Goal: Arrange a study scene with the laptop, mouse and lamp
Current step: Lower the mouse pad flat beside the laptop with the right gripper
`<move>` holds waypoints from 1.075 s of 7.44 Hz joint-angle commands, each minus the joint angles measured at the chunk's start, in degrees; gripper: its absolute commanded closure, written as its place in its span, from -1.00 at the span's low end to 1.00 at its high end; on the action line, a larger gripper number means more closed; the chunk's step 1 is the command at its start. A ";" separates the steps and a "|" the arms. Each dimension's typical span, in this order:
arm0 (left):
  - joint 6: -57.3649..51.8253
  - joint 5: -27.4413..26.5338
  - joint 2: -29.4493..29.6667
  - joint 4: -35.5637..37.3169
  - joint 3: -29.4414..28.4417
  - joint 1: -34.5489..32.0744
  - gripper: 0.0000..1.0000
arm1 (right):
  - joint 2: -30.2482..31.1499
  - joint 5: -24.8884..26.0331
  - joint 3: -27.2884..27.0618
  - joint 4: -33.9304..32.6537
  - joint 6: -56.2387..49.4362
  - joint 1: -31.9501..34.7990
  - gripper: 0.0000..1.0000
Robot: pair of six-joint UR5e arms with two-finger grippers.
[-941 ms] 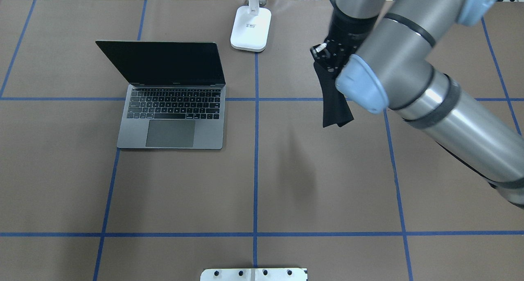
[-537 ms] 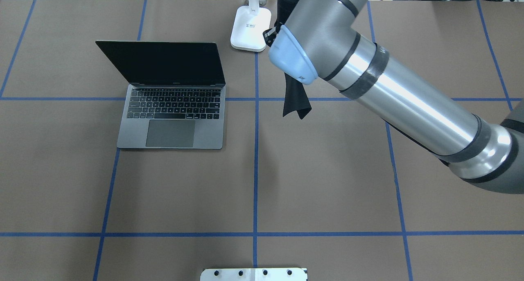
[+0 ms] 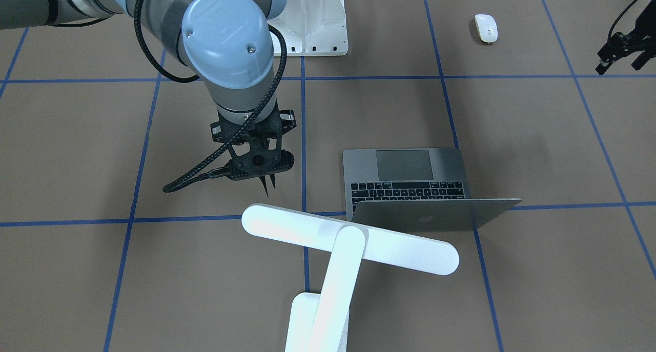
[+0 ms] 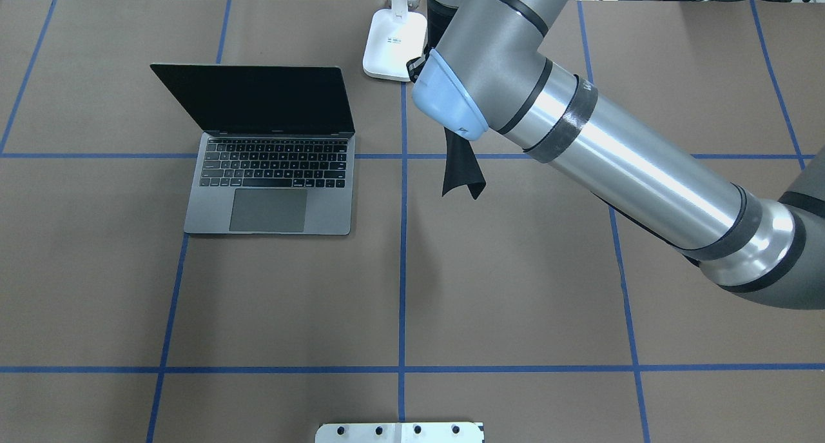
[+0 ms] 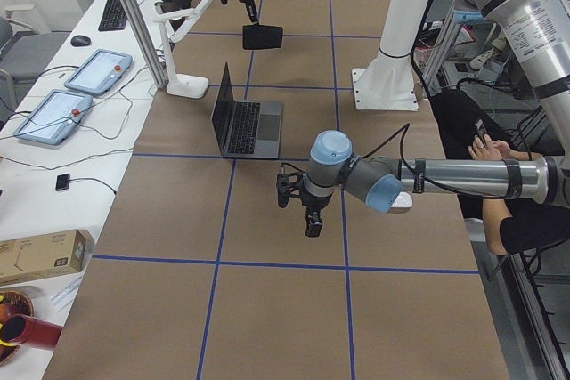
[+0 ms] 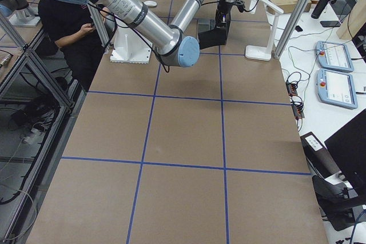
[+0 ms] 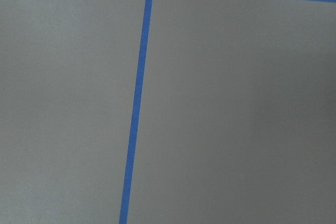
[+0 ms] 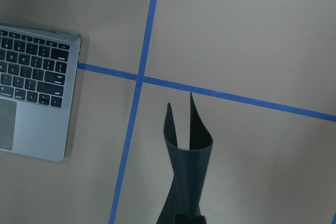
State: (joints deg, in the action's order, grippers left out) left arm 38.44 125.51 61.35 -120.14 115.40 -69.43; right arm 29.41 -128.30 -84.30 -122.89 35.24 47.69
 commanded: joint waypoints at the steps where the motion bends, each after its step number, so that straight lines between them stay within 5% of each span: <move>1: -0.12 0.09 -0.01 0.00 0.00 0.00 -0.99 | 3.78 -0.99 -5.84 -1.82 2.45 -0.06 -0.12; 2: -0.12 0.09 -0.01 0.00 0.00 0.00 -0.99 | 6.85 -0.99 -9.00 -1.65 2.55 -0.06 -0.99; 8: 4.18 0.00 -0.18 -2.79 -0.87 4.82 -0.96 | 7.24 3.82 -9.39 -0.52 1.24 -0.06 -1.00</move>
State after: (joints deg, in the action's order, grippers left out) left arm 41.04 125.57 61.30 -121.20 115.21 -66.32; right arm 36.77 -126.80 -93.65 -124.04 36.90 47.64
